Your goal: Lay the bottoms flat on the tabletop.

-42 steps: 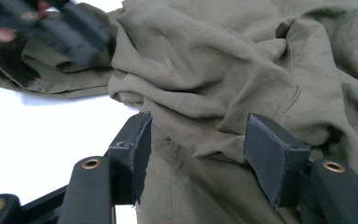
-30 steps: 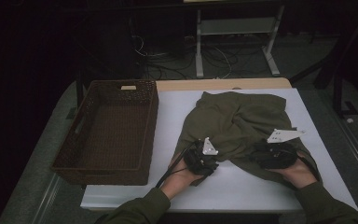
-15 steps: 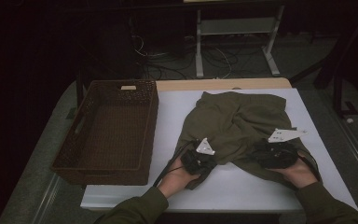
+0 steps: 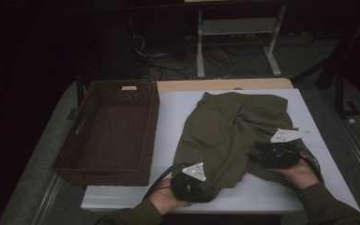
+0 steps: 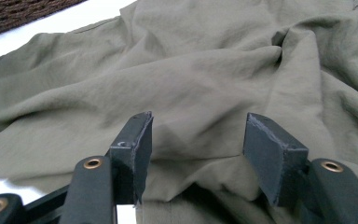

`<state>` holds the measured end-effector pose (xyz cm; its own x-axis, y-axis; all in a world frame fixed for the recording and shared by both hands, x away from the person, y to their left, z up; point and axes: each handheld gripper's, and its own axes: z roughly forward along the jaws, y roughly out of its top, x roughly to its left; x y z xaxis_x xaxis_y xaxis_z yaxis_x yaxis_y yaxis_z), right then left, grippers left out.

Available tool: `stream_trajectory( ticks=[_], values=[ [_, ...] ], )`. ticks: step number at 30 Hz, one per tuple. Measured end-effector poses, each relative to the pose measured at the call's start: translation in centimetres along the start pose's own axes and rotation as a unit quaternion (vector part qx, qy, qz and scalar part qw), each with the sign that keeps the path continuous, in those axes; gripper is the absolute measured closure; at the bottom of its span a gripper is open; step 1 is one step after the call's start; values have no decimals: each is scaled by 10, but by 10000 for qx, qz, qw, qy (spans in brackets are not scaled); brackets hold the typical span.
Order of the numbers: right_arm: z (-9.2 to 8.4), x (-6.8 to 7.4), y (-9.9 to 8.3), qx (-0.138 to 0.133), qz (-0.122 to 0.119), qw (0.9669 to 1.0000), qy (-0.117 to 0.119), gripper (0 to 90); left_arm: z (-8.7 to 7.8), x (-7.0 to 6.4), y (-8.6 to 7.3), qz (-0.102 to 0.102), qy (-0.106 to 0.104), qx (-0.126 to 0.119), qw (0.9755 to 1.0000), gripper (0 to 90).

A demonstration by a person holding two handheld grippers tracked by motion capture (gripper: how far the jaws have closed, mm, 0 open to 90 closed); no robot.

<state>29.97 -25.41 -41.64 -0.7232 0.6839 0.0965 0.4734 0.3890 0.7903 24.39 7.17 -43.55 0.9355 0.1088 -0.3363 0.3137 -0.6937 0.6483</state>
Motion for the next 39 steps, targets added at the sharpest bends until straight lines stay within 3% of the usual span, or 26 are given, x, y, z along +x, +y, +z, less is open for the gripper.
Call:
stream_trajectory(
  ticks=[1, 4, 7, 10, 13, 20, 24, 28, 32, 34, 36, 39],
  values=[
    [0, 0, 0, -1, -2, 10000, 6, 418, 0, -3, -2, 31, -128, 52, 9999, 895],
    [0, 0, 0, 0, -4, 10000, 4, 419, 0, -6, -4, 98, -174, 45, 9998, 893],
    [0, 0, 1, -6, -20, 10000, 2, 418, -7, -1, -1, 58, -76, -236, 9997, 857],
    [0, 0, 1, 1, -34, 10000, 20, 418, -15, 4, 3, -78, 41, -593, 9982, 733],
    [0, 0, 1, -3, -23, 10000, 21, 418, -18, 5, 6, -111, 129, -784, 9968, 656],
    [1, 1, 1, 31, -48, 10000, 47, 418, -5, 5, 24, 83, 520, -829, 9952, 539],
    [2, 1, 1, 37, -54, 10000, 43, 418, 7, 6, 34, 182, 632, -753, 9950, 528],
    [2, 1, 1, 33, -51, 10000, 41, 418, 20, 11, 45, 226, 733, -577, 9954, 584],
    [1, 0, 1, 29, -44, 10000, 35, 418, 28, 20, 50, 207, 637, -510, 9965, 852],
    [1, 0, 0, 7, -39, 10000, 24, 418, 26, 26, 53, 124, 625, -581, 9963, 890],
    [0, 0, 0, -4, -30, 10000, 20, 418, 20, 33, 55, -22, 667, -739, 9950, 892],
    [0, -1, 1, -11, -21, 10000, 11, 418, 7, 49, 56, -236, 927, -953, 9908, 893]
  ],
)
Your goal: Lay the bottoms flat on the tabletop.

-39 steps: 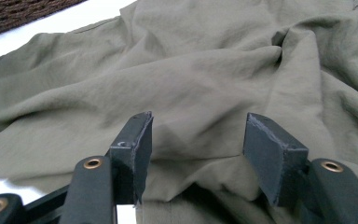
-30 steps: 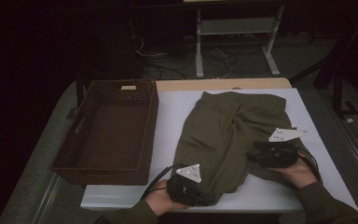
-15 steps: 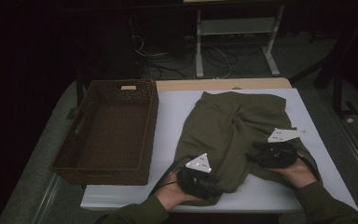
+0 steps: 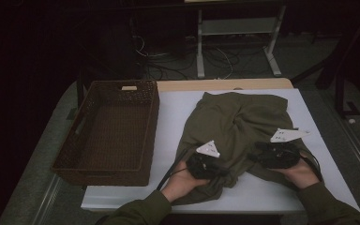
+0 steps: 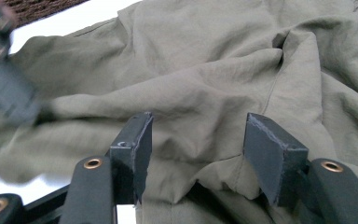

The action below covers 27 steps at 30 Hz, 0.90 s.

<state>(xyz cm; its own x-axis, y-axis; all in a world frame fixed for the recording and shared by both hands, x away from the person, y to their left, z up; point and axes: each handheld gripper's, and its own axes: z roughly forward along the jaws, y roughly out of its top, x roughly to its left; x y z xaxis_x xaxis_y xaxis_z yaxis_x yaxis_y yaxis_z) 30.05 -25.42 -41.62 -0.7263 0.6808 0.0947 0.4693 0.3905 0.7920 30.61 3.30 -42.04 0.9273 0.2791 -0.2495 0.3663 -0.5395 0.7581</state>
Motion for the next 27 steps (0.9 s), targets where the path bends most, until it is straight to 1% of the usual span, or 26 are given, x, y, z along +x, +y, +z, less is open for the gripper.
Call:
stream_trajectory(
  ticks=[1, 3, 5, 7, 8, 9, 11, 14, 18, 22, 24, 26, 27],
  values=[
    [0, 0, 0, -3, -5, 10000, 2, 418, -3, 6, 1, -32, 132, -24, 9999, 894],
    [0, 0, 0, 7, -11, 10000, 0, 418, -6, 20, 1, -95, 482, -36, 9988, 894],
    [0, 1, 0, 14, -15, 10000, 2, 418, -8, 36, -3, -340, 678, -49, 9971, 894],
    [0, 1, 0, 7, -16, 10000, 13, 418, -9, 46, -6, -347, 1005, 50, 9943, 894],
    [1, 1, 0, 6, -25, 10000, 13, 418, -10, 49, -7, -434, 1040, 21, 9936, 893],
    [1, 2, 0, 11, -23, 10000, 19, 420, -10, 52, -8, -509, 989, -16, 9938, 893],
    [0, 2, 1, 9, -49, 10000, 40, 433, -10, 50, -9, -503, 974, -21, 9940, 891],
    [0, 7, 3, 24, -124, 9998, 126, 472, -10, 50, -10, -501, 895, -27, 9947, 890],
    [5, 20, 8, 45, -243, 9985, 498, 488, -10, 48, -10, -527, 790, -77, 9955, 891],
    [19, 40, 13, 219, -493, 9952, 818, 484, -12, 46, -10, -534, 716, -145, 9959, 890],
    [27, 48, 14, 365, -635, 9931, 915, 479, -12, 45, -10, -533, 664, -181, 9962, 891],
    [34, 54, 14, 493, -665, 9913, 1028, 489, -13, 44, -10, -543, 621, -208, 9964, 890],
    [38, 56, 13, 571, -702, 9906, 1031, 505, -13, 43, -10, -563, 587, -232, 9964, 891]
  ],
)
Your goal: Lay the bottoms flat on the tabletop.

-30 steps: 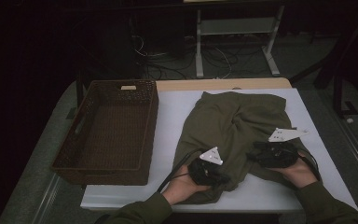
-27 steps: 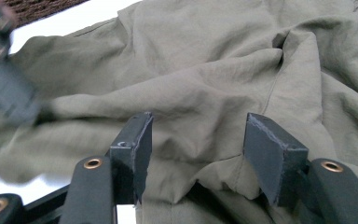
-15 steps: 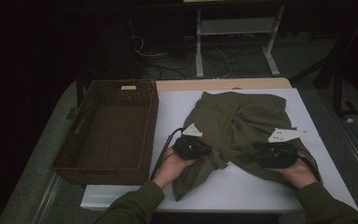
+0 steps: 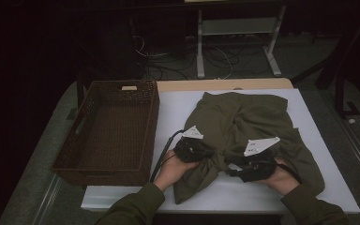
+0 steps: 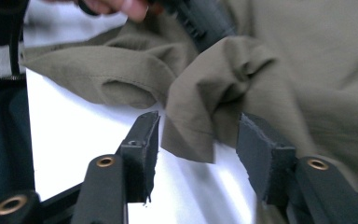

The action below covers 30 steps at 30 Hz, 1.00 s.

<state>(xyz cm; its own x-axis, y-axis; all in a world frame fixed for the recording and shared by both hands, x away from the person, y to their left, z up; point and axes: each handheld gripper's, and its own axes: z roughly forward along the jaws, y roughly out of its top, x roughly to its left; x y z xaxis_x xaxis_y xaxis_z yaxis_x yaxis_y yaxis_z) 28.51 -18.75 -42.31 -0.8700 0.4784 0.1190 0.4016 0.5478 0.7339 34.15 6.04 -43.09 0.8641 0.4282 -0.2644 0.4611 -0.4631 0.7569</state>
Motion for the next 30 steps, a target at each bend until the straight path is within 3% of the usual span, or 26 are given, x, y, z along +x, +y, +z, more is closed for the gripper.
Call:
stream_trajectory(
  ticks=[1, 3, 6, 13, 15, 18, 23, 30],
  values=[
    [3, 1, 0, 79, -18, 10000, 15, 542, 0, 0, 0, 15, -18, 4, 10000, 891],
    [7, 2, 0, 206, 7, 9998, 50, 706, 0, -1, 0, 36, -36, 5, 10000, 891],
    [4, -1, 1, 228, 54, 9997, 79, 833, 0, -2, -1, 109, -73, -13, 9999, 890],
    [-36, -24, -10, -229, 564, 9981, -22, 871, 5, -14, 1, 297, -346, -85, 9989, 885],
    [-41, -30, -15, -250, 656, 9975, -124, 825, 8, -20, 1, 418, -283, -38, 9987, 853],
    [-45, -38, -19, -339, 769, 9962, -228, 673, 5, -25, 1, 498, -245, -59, 9984, 774],
    [-48, -41, -21, -473, 755, 9953, -389, 510, -8, -38, -2, 625, -282, -31, 9976, 661],
    [-51, -47, -23, -512, 760, 9931, -735, 445, -19, -50, -14, 557, -490, 63, 9972, 563]
  ],
)
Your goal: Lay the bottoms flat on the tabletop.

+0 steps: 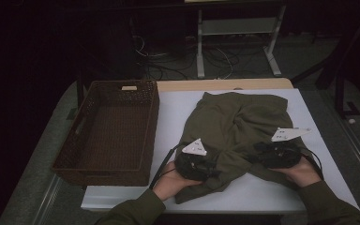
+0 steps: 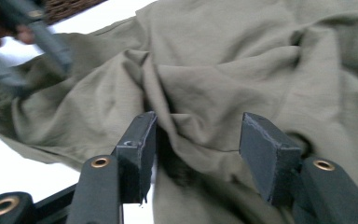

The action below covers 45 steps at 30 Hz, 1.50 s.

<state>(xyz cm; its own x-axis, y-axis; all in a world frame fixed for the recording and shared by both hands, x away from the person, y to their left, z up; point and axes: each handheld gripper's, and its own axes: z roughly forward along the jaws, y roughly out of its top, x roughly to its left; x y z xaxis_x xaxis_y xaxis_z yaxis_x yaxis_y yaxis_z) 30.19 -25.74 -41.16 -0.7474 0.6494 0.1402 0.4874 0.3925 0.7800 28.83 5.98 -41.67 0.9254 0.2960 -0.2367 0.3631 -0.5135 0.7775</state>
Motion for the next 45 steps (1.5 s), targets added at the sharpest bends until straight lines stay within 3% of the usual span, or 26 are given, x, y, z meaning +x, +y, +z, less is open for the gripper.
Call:
stream_trajectory(
  ticks=[14, 18, 21, 24, 28, 32, 34, 38, 40, 42, 44, 45],
  values=[
    [0, -7, -3, 22, 30, 9999, -154, 432, 0, -27, -24, 157, -231, 310, 9991, 423],
    [0, -7, -3, 30, 30, 9999, -167, 432, 8, -29, -26, 302, -146, 511, 9981, 402],
    [1, -7, -3, 39, 25, 9998, -170, 432, 13, -29, -28, 416, -25, 707, 9966, 433],
    [1, -7, -3, 44, 20, 9998, -180, 432, 17, -27, -30, 528, 92, 880, 9947, 569],
    [1, -7, -3, 46, 17, 9998, -194, 434, 13, -22, -28, 409, -136, 860, 9954, 864],
    [0, -6, -3, 8, 14, 9998, -208, 436, 8, -28, -30, 307, -534, 922, 9938, 878],
    [0, -6, -2, -19, 10, 9998, -211, 437, 8, -36, -31, 360, -723, 980, 9919, 879],
    [-2, -6, -1, -70, 22, 9998, -202, 439, 8, -54, -39, 501, -1053, 1196, 9859, 880],
    [-2, -6, -1, -85, 30, 9998, -196, 442, 8, -61, -43, 516, -1264, 1317, 9818, 880],
    [-3, -5, -1, -98, 16, 9998, -188, 444, 9, -68, -46, 614, -1338, 1416, 9789, 877],
    [-3, -4, 0, -98, -3, 9998, -194, 443, 8, -68, -47, 585, -1360, 1338, 9799, 844],
    [-3, -4, 0, -101, 0, 9997, -201, 442, 6, -66, -46, 550, -1336, 1253, 9816, 779]
  ],
)
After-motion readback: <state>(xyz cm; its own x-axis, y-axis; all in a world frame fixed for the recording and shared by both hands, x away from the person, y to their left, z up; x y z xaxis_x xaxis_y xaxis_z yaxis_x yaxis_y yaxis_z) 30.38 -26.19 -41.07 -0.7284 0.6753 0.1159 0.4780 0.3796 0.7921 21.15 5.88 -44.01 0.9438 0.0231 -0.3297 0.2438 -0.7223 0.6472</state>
